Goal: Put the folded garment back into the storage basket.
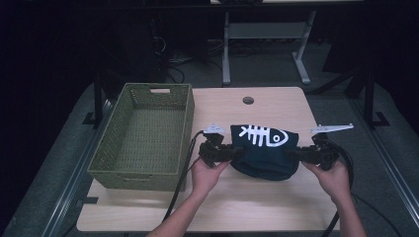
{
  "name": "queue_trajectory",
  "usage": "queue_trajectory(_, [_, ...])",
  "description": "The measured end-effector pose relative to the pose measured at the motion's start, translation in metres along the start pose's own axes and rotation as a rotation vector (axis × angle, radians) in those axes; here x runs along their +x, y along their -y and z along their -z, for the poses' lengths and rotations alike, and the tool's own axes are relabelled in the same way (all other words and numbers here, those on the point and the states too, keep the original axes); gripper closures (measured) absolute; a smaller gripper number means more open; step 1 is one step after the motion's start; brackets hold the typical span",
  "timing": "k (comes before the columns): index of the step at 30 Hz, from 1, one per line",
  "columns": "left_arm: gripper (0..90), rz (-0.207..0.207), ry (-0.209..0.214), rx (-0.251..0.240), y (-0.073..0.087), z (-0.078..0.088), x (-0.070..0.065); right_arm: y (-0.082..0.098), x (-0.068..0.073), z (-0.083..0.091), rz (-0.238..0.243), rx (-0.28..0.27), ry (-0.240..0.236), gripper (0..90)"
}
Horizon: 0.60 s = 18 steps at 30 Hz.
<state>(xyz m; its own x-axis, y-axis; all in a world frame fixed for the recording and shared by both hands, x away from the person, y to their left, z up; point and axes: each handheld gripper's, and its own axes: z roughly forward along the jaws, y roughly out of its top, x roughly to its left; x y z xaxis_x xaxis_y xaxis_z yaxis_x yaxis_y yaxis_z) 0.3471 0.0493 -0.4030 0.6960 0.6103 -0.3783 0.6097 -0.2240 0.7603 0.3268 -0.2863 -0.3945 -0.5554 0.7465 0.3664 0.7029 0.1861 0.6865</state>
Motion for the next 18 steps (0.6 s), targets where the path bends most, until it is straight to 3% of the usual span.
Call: queue_trajectory(18, [65.8, -0.045, -0.005, -0.031, -0.02, 0.024, -0.01, -0.013, 0.012, 0.015, 0.01, -0.06, -0.039, 70.3])
